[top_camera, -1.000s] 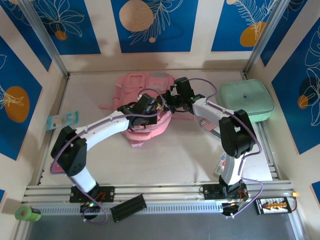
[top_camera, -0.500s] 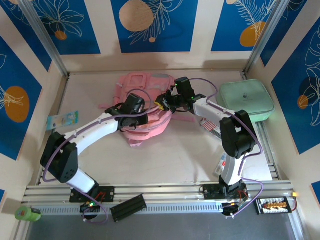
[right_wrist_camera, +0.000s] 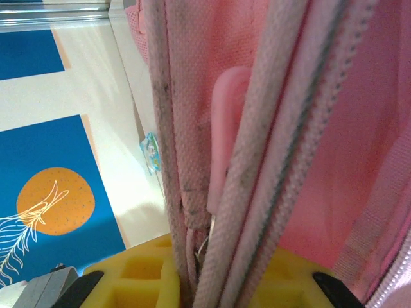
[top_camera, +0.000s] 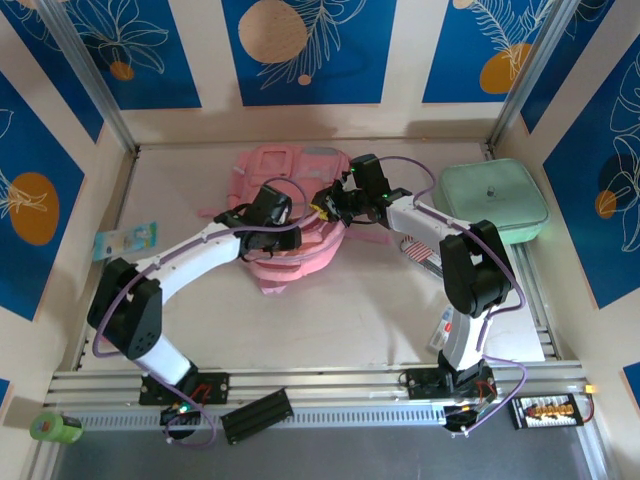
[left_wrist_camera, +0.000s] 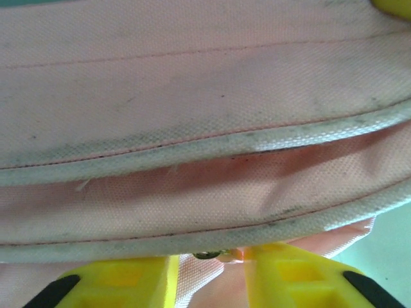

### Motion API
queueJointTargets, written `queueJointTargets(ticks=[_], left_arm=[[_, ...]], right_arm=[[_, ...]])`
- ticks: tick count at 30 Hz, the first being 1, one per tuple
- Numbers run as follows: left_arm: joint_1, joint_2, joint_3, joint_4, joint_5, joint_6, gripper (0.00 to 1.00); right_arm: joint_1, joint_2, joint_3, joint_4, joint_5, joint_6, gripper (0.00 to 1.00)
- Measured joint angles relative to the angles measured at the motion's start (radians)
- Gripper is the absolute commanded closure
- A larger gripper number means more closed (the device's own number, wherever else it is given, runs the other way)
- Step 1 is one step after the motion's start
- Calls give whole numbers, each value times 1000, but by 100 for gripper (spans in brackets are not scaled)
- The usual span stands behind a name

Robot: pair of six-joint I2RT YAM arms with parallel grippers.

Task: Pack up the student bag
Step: Unzip the student bag at the top-center of the table.

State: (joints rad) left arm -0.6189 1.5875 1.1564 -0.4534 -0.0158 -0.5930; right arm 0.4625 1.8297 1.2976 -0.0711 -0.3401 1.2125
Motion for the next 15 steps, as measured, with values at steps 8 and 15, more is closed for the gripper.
queueJointTargets(ticks=[8,15], left_arm=[[0,-26,0,-35,-53,-4,76],[0,-43,-2,-39,-52,-2,75]], right_arm=[[0,0,0,-2,0,0,82],[-2,0,0,-2,0,0,82]])
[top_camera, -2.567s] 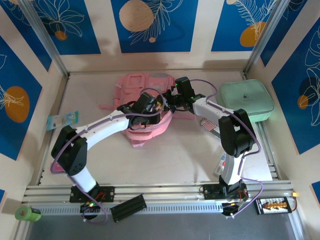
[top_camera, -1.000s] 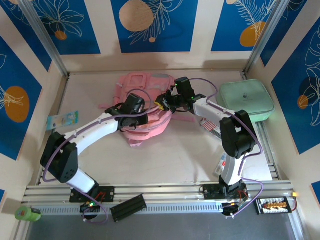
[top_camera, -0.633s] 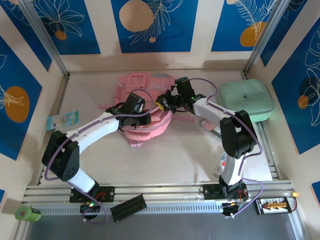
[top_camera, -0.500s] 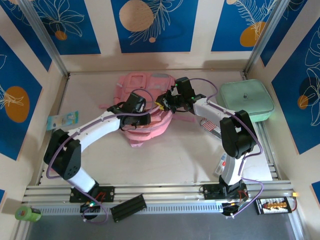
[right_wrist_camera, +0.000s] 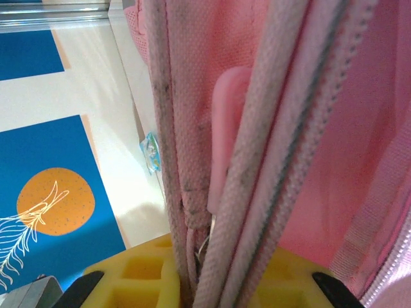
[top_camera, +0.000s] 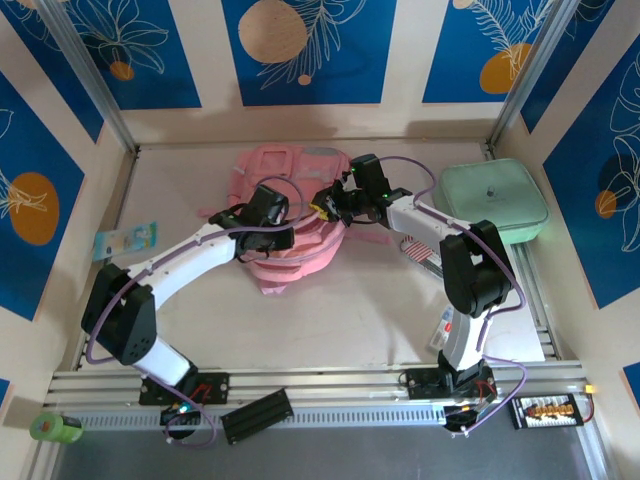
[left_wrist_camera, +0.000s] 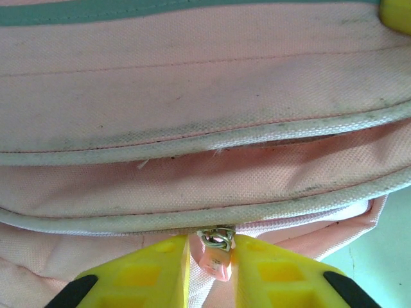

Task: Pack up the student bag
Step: Unzip the student bag at the top-center of the table.

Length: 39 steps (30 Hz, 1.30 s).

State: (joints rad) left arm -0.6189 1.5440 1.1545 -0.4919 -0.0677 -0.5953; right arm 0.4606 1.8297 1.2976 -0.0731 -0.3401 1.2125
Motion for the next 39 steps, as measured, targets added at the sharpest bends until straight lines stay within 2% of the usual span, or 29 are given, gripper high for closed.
queueJointTargets(ticks=[5,12,19,28,32,33,35,39], left_arm=[[0,5,0,-3,-1,3,72],[-6,10,0,-8,-18,2,81],[-7,9,-8,-13,-32,2,84],[-7,11,-8,-10,-30,2,77],[-7,23,-8,-5,-23,2,87],[-7,27,-8,-3,-19,2,92],[-6,29,-8,-3,-15,5,99],[26,18,-36,20,48,2,100]], right_arm=[[0,0,0,-1,0,0,82],[0,0,0,-3,0,0,82],[0,0,0,-3,0,0,82],[0,0,0,-3,0,2,82],[0,0,0,-3,0,0,84],[0,0,0,-4,0,0,89],[-2,0,-3,-3,3,0,91],[-4,-12,-37,-5,29,-26,93]])
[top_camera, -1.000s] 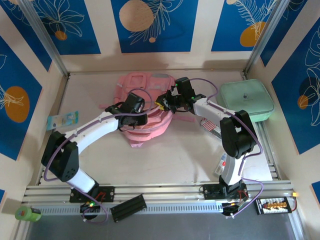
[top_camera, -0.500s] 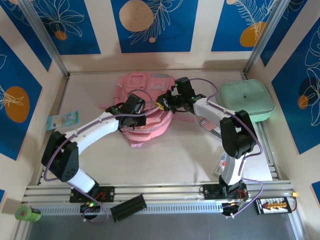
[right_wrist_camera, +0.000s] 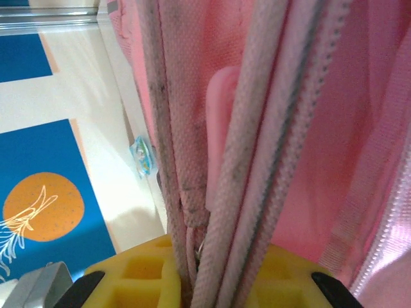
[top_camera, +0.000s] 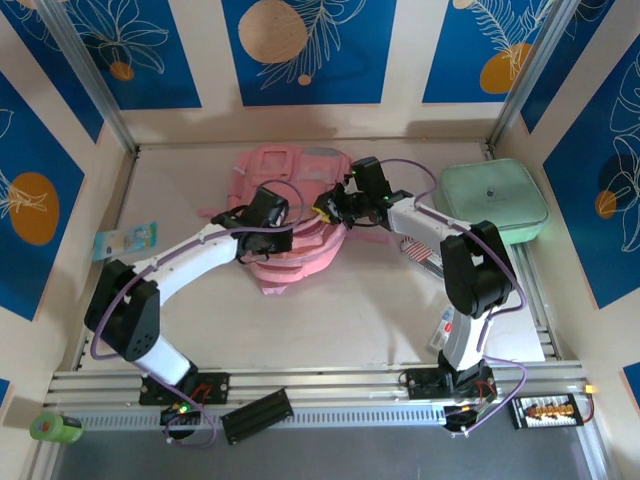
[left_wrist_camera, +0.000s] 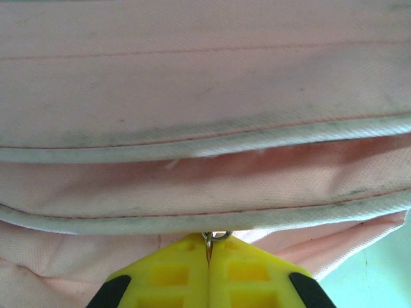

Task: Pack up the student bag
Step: Unzip the student bag at the top-center of the table.

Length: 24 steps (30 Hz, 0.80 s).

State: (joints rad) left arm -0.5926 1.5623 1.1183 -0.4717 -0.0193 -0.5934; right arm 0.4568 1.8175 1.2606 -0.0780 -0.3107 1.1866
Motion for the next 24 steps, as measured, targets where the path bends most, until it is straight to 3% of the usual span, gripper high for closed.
queueJointTargets(ticks=[8,11,18,24], left_arm=[[159,-69,-116,51,182,1,100],[180,-69,-130,73,227,21,100],[176,-69,-114,90,306,78,100],[111,-59,-63,89,326,117,100]], right_arm=[[-63,-40,-87,23,-19,-39,94],[-90,-47,-106,32,-47,-60,92],[-113,-93,-165,91,-54,-58,63],[-82,-209,-269,157,15,53,51]])
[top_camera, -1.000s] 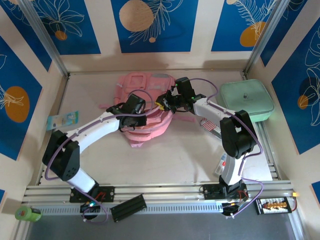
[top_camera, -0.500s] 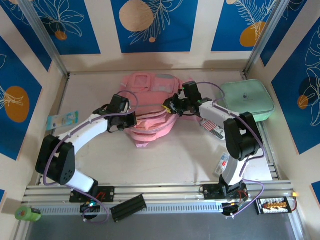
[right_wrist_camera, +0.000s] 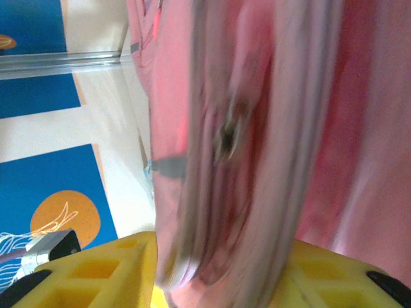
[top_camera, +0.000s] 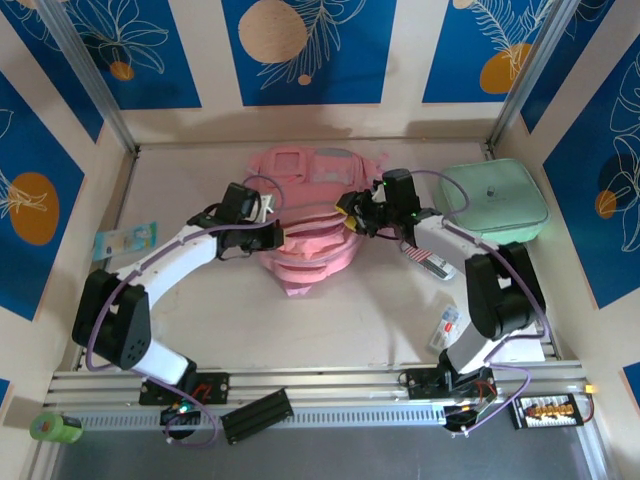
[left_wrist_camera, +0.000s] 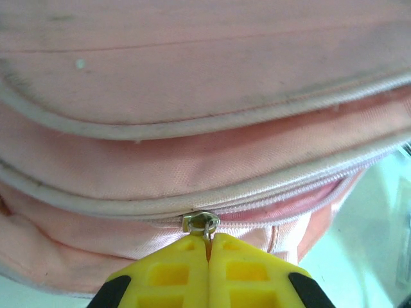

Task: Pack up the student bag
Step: Unzip the student bag at the top-center of the table.

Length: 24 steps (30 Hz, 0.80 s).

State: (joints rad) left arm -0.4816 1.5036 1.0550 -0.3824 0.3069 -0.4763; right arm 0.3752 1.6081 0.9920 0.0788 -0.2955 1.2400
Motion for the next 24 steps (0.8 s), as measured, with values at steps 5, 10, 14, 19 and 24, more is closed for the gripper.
queueJointTargets(ticks=[5,10,14,19,24], left_arm=[[-84,47,32,6,19,19,100],[-113,67,45,10,26,31,100],[-121,76,53,12,26,36,100],[-125,76,53,8,5,68,100],[-124,76,53,-2,-31,109,100]], right_arm=[[79,-35,-37,11,67,99,49],[128,-34,-45,11,129,160,50],[140,-25,-43,11,158,179,57],[140,1,-24,-16,177,168,76],[139,-2,-9,-32,195,150,88]])
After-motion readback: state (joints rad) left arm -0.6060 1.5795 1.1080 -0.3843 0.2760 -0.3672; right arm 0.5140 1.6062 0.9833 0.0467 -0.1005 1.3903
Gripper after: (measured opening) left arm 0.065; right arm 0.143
